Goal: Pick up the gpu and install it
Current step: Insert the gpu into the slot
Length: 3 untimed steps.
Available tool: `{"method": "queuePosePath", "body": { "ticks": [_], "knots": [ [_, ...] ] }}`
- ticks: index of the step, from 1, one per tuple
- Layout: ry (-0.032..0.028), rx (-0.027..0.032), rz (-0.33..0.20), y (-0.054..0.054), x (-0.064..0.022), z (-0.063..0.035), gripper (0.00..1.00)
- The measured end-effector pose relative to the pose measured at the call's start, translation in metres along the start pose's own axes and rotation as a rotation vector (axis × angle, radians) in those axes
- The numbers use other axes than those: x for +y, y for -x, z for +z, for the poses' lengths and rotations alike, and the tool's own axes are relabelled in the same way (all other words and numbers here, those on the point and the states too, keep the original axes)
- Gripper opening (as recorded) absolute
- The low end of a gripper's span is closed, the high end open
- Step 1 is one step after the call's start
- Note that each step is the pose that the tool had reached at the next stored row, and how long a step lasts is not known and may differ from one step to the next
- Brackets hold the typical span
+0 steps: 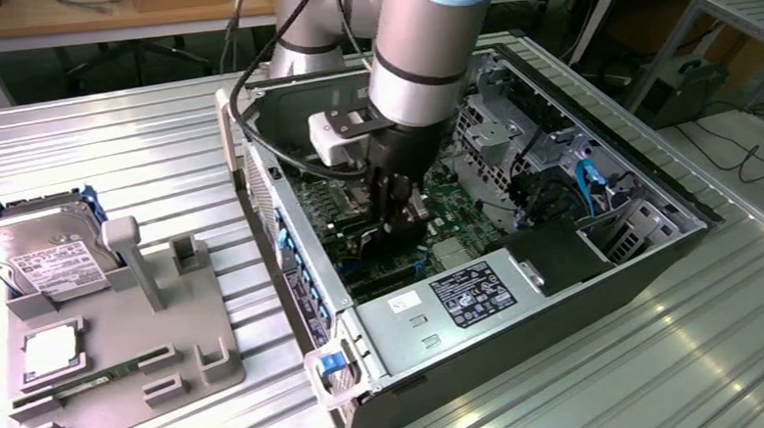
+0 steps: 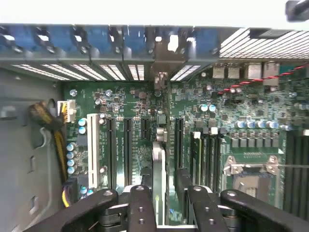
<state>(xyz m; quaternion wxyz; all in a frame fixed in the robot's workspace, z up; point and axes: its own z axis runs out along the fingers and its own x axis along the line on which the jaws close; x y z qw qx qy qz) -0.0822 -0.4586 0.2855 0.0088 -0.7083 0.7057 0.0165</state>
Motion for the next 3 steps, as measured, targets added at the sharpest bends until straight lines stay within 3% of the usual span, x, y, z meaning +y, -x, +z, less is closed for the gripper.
{"method": "queuePosePath", "body": {
  "ticks": [1, 3],
  "knots": [
    [-0.0021, -0.0009, 0.0, 0.0002, 0.0001, -0.0056, 0.34],
    [-0.0022, -0.0031, 0.0, 0.0002, 0.0001, -0.0056, 0.11]
  ]
}}
